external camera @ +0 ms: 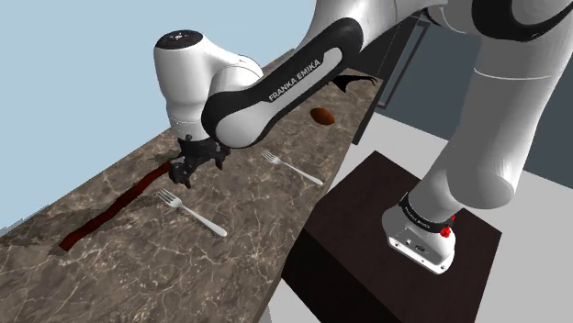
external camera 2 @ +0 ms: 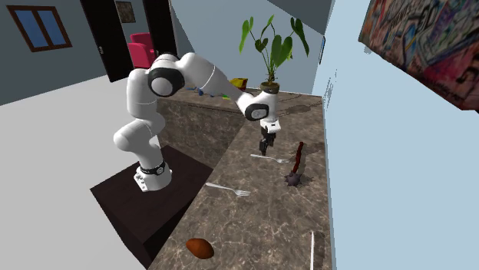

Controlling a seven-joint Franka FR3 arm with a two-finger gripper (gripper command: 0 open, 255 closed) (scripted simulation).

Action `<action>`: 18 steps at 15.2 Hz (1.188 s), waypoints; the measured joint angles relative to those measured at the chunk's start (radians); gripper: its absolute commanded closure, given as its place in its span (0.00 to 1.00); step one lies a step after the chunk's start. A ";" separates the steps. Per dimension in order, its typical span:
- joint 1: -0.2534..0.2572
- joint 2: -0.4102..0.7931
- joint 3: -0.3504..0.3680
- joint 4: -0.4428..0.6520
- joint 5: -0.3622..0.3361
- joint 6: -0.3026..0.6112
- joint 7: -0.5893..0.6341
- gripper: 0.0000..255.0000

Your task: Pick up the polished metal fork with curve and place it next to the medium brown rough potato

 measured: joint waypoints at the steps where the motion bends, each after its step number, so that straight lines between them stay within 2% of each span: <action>1: 0.020 0.040 -0.010 0.035 -0.023 -0.002 0.019 0.00; 5: 0.112 0.209 -0.053 0.218 -0.103 -0.027 0.079 0.00; 8: 0.165 0.304 -0.077 0.322 -0.136 -0.039 0.103 0.00; 18: 0.191 0.385 -0.106 0.348 -0.169 0.014 0.123 0.00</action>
